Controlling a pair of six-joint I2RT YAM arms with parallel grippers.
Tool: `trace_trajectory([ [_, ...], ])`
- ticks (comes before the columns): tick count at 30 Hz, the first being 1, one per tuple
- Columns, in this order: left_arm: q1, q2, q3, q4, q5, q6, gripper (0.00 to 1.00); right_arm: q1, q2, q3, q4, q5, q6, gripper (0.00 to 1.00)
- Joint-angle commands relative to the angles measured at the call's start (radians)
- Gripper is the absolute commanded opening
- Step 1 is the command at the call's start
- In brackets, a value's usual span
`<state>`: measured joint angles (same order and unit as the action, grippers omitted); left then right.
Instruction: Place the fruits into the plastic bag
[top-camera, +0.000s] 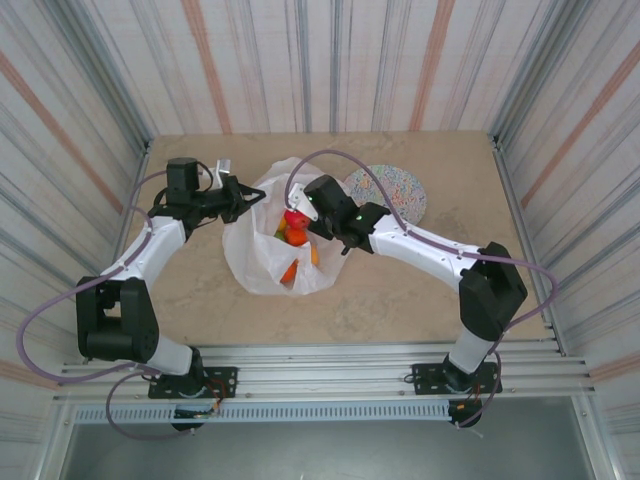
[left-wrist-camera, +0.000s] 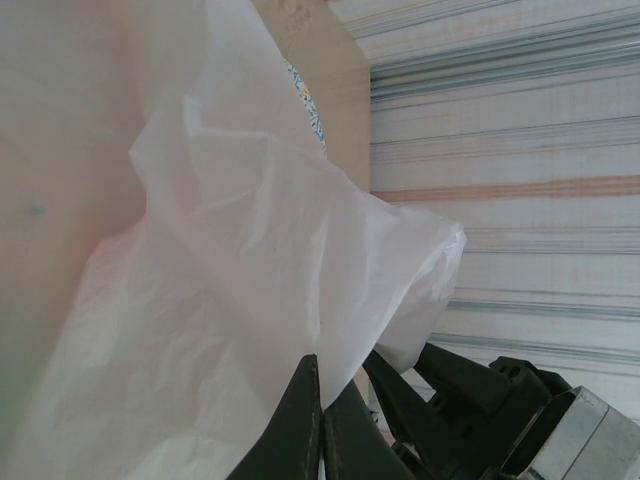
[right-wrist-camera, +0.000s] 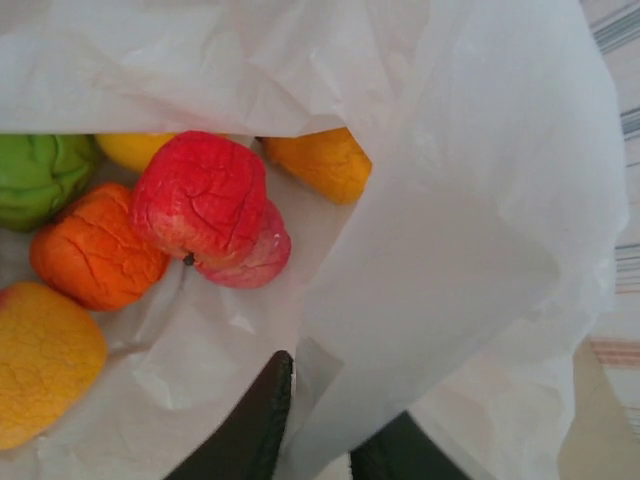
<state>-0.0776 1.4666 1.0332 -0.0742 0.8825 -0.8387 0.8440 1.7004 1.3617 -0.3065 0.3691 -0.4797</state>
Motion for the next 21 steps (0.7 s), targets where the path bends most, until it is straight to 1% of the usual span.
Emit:
trace_trajectory([
  [1,0.001,0.008,-0.008,-0.005,0.018,0.012,0.00,-0.008,-0.039,0.001,0.013,-0.006,0.014,0.11],
  [4,0.002,0.008,-0.008,-0.007,0.015,0.013,0.00,-0.028,-0.068,-0.014,0.018,-0.056,0.055,0.00],
  [7,0.001,0.011,-0.006,-0.010,0.010,0.018,0.00,-0.061,-0.107,-0.031,0.032,-0.151,0.130,0.00],
  [10,0.001,0.014,-0.002,-0.023,0.001,0.028,0.00,-0.098,-0.144,-0.054,0.063,-0.288,0.238,0.00],
  [12,0.002,0.015,0.005,-0.037,-0.003,0.038,0.07,-0.117,-0.158,-0.070,0.091,-0.368,0.315,0.00],
  [17,0.001,0.010,0.044,-0.127,-0.039,0.107,0.39,-0.159,-0.164,-0.082,0.130,-0.484,0.469,0.00],
  [20,0.004,-0.019,0.068,-0.185,-0.083,0.153,0.54,-0.190,-0.162,-0.083,0.155,-0.551,0.560,0.00],
  [21,0.003,-0.034,0.076,-0.201,-0.103,0.169,0.57,-0.195,-0.159,-0.082,0.161,-0.561,0.582,0.00],
])
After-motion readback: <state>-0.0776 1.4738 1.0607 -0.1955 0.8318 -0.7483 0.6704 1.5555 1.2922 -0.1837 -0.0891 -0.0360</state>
